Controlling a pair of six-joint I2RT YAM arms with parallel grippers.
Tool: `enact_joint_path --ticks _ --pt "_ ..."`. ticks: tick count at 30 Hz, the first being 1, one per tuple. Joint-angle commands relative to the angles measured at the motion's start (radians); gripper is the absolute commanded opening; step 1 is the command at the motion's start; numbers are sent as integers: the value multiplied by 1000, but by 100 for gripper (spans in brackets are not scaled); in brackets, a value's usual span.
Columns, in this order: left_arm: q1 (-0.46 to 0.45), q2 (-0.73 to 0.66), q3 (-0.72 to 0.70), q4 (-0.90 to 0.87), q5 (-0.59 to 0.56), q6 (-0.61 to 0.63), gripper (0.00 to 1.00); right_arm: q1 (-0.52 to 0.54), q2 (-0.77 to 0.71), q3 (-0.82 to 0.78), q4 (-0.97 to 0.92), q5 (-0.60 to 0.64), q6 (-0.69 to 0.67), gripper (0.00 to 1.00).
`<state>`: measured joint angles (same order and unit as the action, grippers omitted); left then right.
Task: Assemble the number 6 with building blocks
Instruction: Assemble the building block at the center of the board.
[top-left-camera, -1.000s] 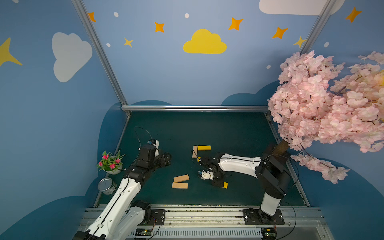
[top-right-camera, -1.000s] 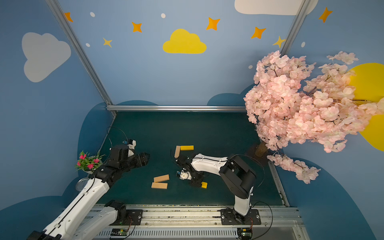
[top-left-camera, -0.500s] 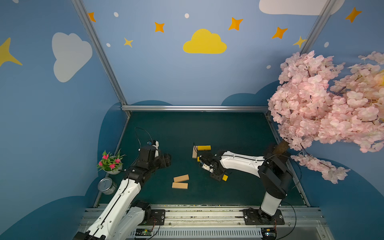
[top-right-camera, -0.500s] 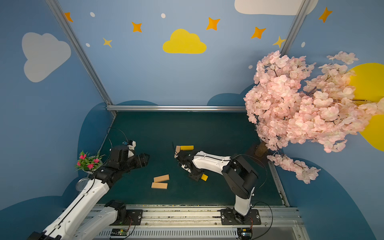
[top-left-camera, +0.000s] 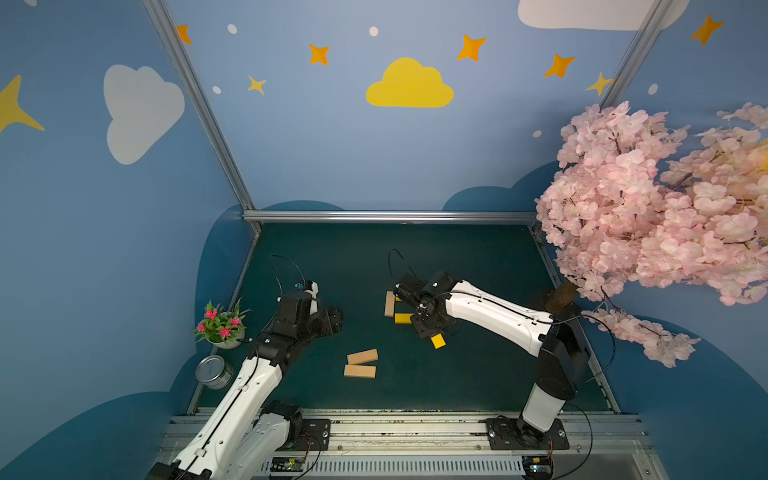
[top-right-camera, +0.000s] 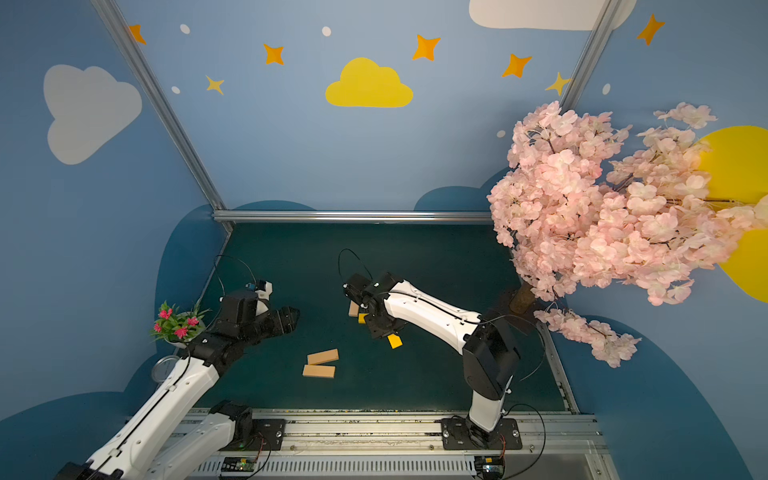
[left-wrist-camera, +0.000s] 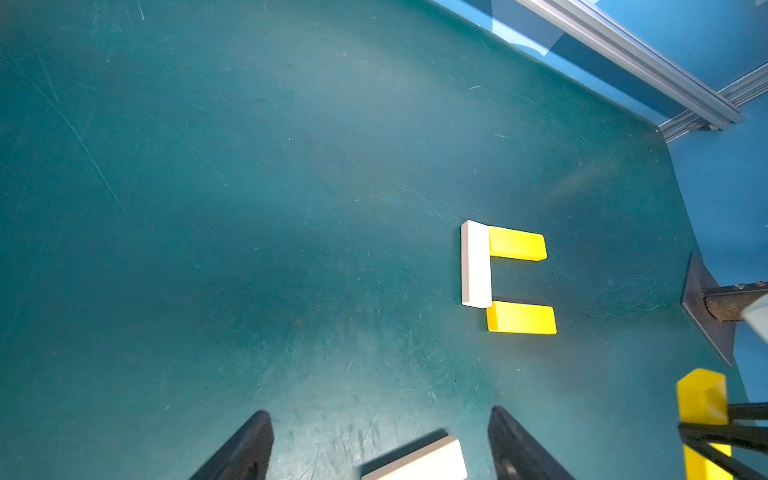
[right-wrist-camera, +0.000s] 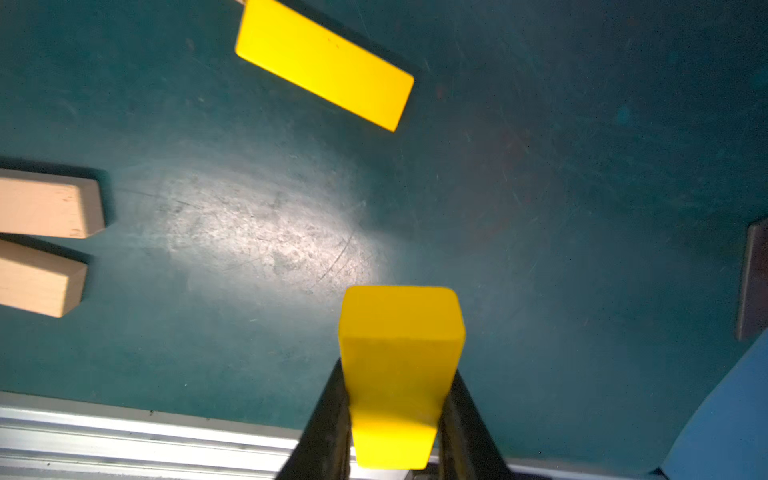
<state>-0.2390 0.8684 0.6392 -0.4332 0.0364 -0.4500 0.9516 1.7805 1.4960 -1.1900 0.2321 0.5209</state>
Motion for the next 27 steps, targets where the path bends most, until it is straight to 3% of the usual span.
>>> enact_joint_path --ticks 1,13,27 --pt "2 5 13 12 21 1 83 1 10 -20 -51 -23 112 0" --pt "0 32 9 43 39 -16 83 -23 69 -54 46 -185 177 0" --pt "-4 34 11 37 42 -22 82 -61 181 -59 153 -253 209 0"
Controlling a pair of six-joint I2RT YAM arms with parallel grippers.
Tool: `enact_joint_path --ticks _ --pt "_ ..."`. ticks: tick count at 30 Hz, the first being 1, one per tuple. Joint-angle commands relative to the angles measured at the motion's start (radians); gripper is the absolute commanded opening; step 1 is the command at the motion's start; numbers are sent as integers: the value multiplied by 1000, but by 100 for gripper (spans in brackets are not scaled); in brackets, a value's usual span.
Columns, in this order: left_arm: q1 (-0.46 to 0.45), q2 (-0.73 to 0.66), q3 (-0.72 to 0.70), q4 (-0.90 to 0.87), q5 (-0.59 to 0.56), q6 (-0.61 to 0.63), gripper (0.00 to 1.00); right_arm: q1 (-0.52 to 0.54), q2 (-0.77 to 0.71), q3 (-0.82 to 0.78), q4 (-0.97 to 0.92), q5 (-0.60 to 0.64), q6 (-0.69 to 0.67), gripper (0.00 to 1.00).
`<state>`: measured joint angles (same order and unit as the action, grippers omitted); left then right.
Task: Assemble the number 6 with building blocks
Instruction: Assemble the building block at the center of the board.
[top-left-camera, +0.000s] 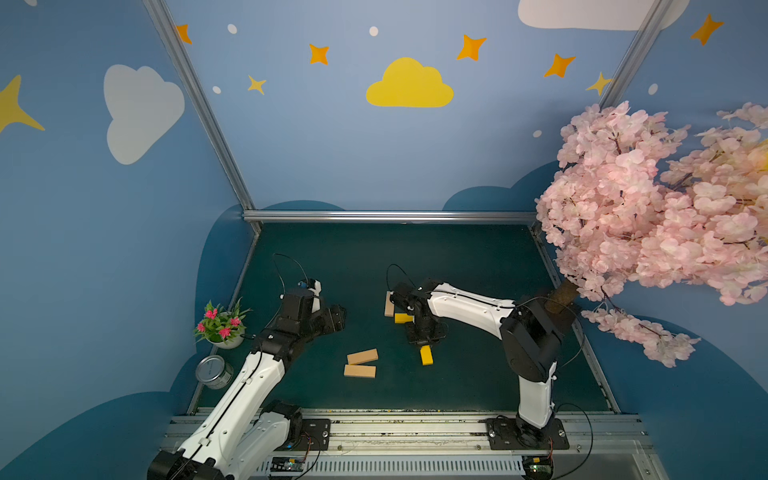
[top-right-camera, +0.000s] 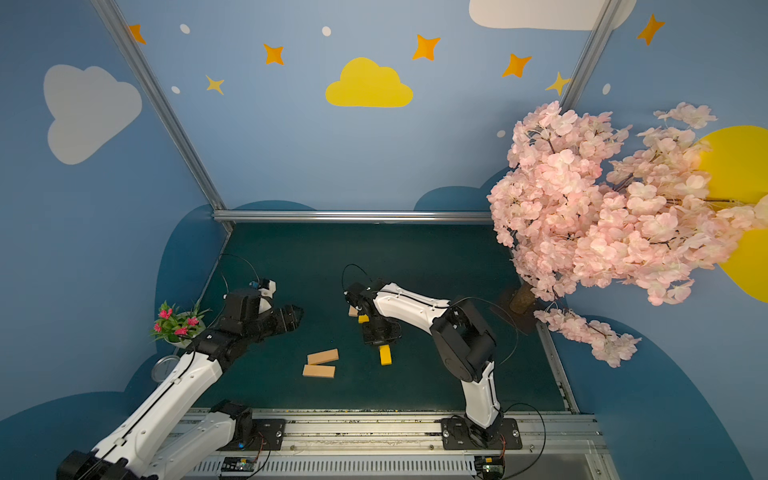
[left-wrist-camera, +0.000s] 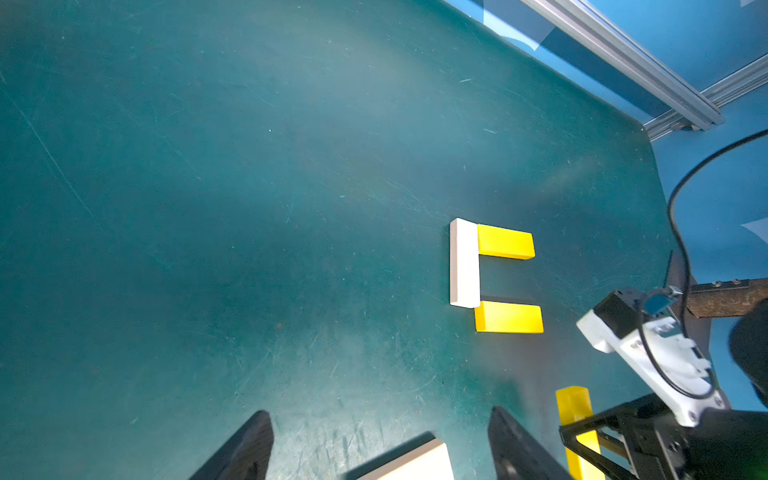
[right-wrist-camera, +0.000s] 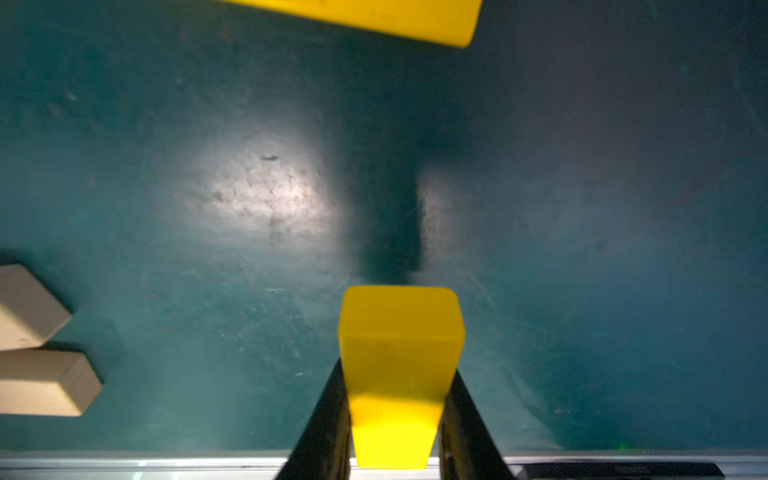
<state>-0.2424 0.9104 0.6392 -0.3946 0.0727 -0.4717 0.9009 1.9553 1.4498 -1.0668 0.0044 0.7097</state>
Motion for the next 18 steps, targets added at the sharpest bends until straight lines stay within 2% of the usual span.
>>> enact_joint_path --ticks 1,18 --pt "-1 -11 10 -3 4 1 83 -13 7 -15 32 -24 22 0" --pt "-1 -28 4 -20 -4 -7 83 -56 76 16 83 -24 1 0"
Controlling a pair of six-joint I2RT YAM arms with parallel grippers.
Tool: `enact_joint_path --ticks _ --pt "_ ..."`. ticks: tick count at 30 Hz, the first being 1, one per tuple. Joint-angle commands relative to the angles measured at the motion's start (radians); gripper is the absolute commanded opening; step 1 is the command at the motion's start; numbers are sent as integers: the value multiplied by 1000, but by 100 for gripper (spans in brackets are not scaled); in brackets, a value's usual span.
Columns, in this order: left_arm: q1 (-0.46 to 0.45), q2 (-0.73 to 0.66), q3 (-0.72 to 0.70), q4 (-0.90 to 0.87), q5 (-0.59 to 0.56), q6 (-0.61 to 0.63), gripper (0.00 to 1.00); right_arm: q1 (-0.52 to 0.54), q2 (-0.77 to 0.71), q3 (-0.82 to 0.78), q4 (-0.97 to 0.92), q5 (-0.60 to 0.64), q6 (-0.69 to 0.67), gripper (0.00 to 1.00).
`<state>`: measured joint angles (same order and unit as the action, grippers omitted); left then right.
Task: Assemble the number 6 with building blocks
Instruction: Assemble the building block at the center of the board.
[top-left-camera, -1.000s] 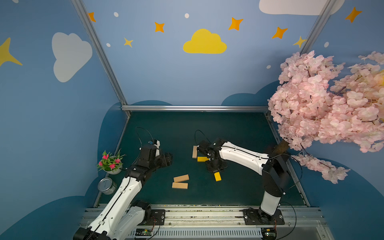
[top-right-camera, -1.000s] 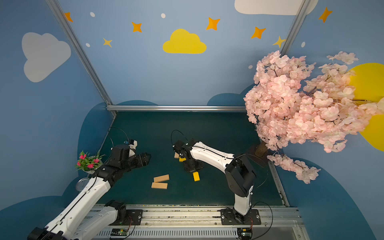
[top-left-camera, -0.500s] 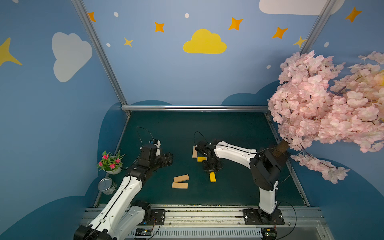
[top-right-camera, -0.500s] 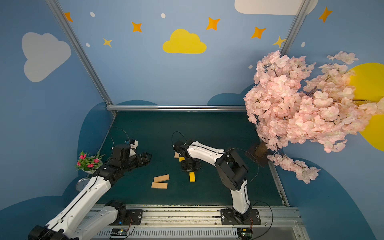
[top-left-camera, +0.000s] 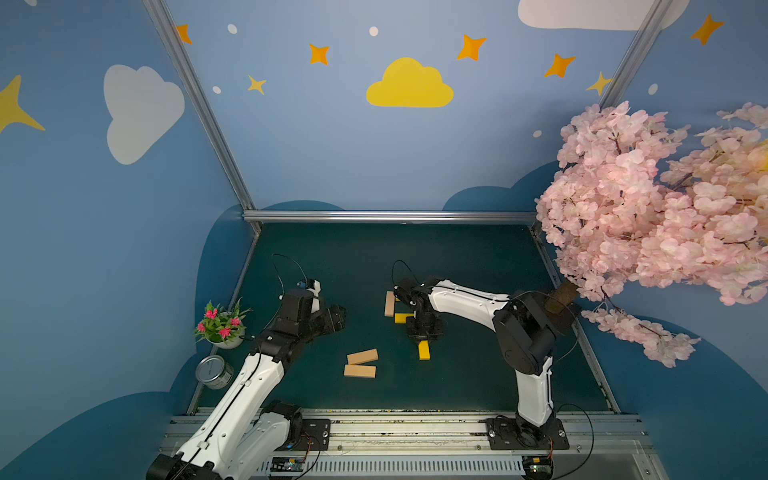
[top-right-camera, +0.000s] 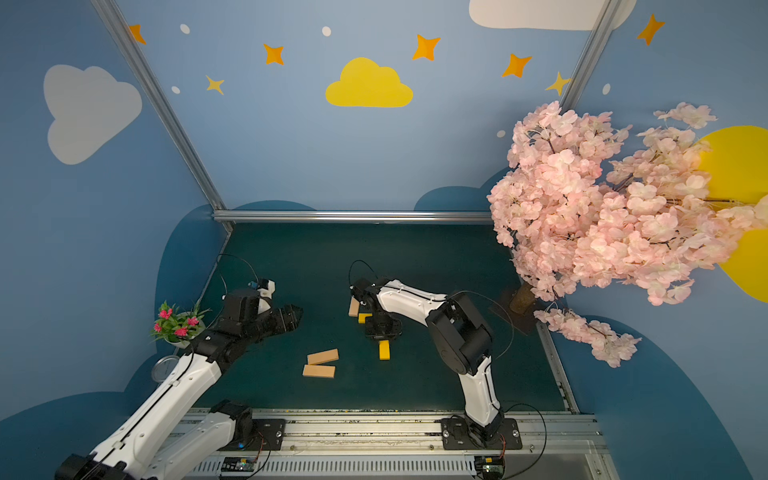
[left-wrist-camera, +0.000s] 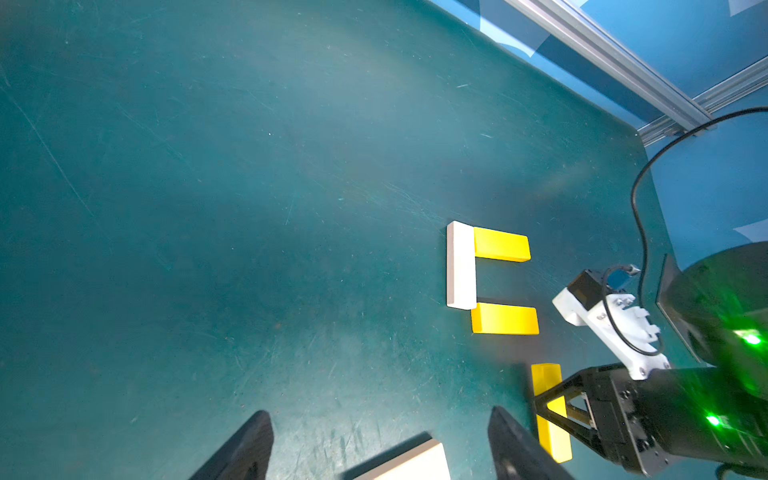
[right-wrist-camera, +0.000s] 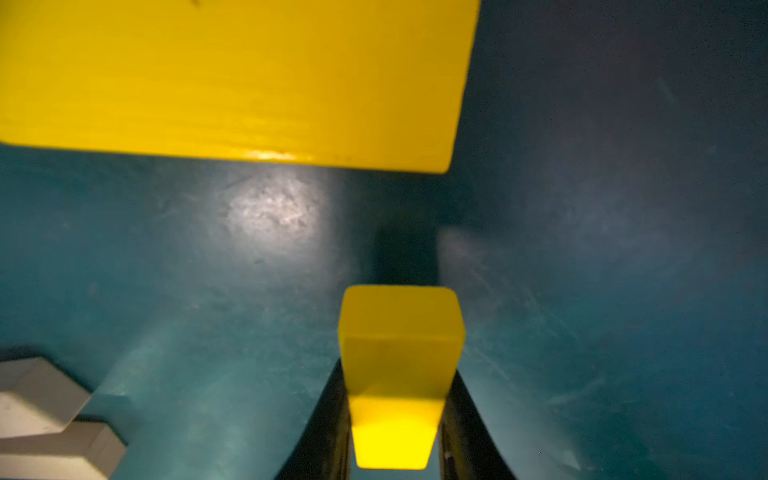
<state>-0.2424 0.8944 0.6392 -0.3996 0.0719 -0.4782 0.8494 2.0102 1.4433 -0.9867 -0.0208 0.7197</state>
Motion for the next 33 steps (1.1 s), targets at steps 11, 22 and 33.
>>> enact_joint_path --ticks 11,22,33 --pt "-1 -20 -4 -22 -9 -3 83 -18 56 49 9 2 -26 0" --pt "-1 -17 -3 -22 -14 -2 83 -35 72 90 4 6 -38 0" --pt "-1 -19 -4 -27 -19 0 83 -48 88 96 0 9 -46 0"
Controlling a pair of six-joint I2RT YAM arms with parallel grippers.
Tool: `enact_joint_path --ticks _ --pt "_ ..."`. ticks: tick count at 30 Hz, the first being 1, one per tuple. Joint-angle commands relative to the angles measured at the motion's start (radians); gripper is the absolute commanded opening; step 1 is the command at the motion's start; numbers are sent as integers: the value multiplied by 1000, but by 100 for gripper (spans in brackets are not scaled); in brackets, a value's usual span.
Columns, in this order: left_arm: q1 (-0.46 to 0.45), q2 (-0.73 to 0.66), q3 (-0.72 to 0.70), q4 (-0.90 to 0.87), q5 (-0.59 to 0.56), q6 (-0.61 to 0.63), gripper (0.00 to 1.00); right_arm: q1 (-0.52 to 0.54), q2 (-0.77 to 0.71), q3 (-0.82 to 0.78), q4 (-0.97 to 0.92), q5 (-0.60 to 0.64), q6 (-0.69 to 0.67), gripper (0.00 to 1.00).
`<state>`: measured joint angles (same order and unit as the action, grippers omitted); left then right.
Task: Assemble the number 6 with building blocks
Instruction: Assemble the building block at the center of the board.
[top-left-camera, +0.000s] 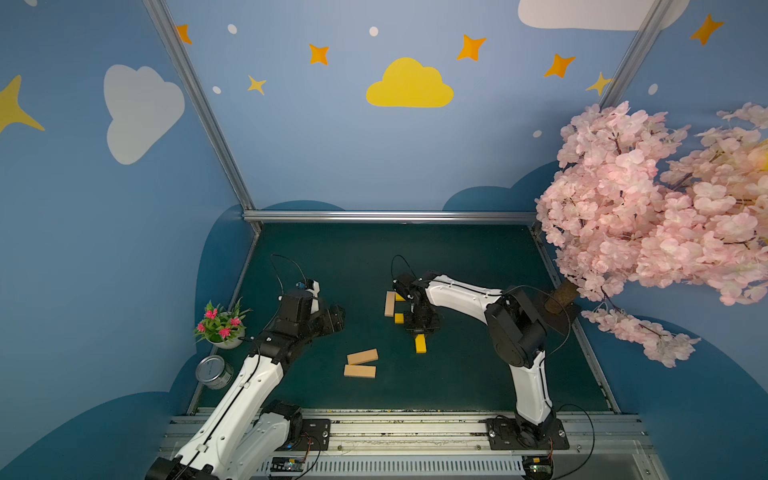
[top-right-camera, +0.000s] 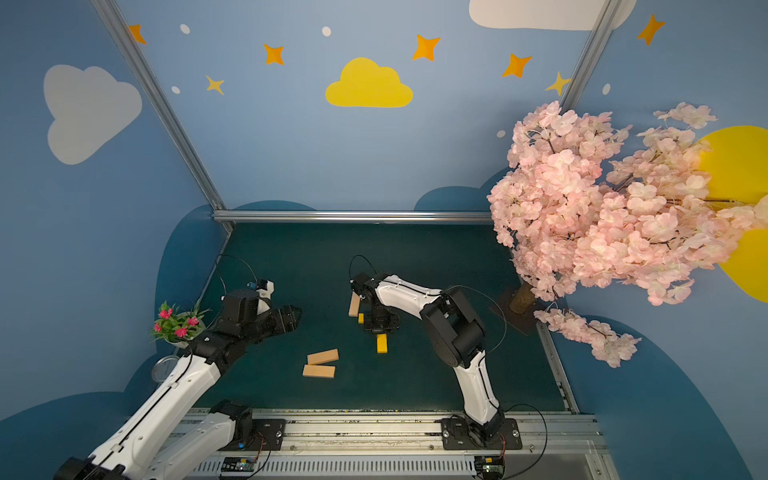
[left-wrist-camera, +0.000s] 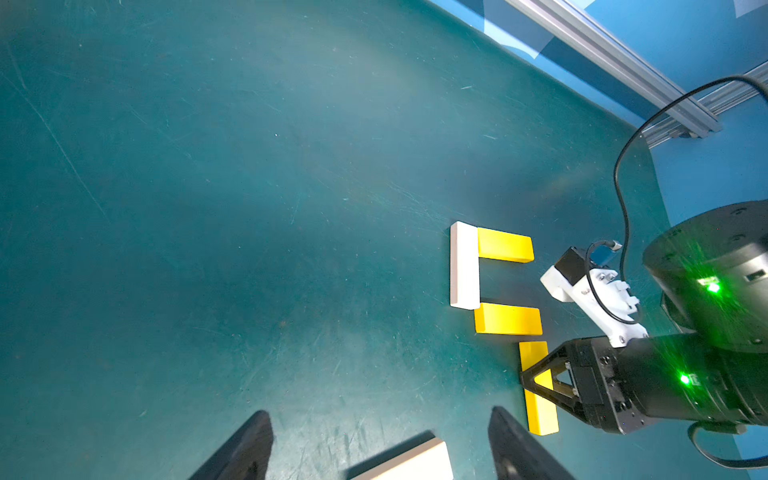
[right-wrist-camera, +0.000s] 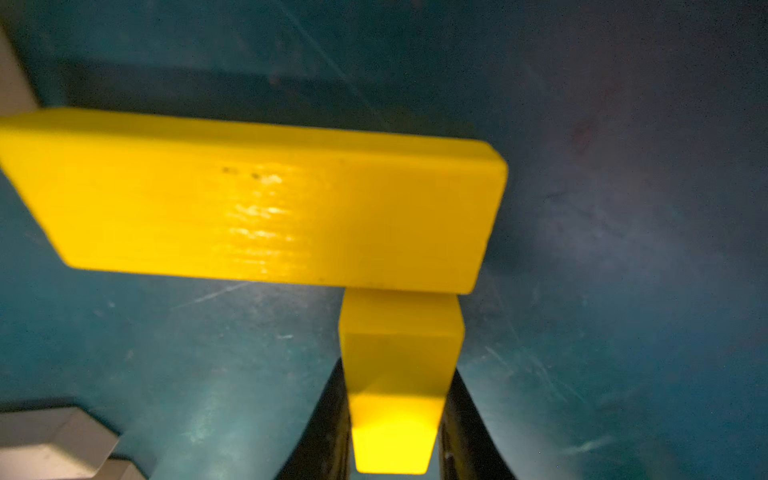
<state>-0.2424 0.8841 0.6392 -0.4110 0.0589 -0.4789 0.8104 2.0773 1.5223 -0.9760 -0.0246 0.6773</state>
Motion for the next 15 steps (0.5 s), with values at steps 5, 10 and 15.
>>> enact_joint_path --ticks 5,10,15 --pt "-1 -7 -6 -14 -7 0 83 -13 23 20 -2 4 -5 0" --pt "-1 -5 -6 -13 -5 0 83 -14 27 25 12 -8 0 0" --pt "0 -7 -4 -18 -9 5 83 -17 37 32 11 -8 1 0"
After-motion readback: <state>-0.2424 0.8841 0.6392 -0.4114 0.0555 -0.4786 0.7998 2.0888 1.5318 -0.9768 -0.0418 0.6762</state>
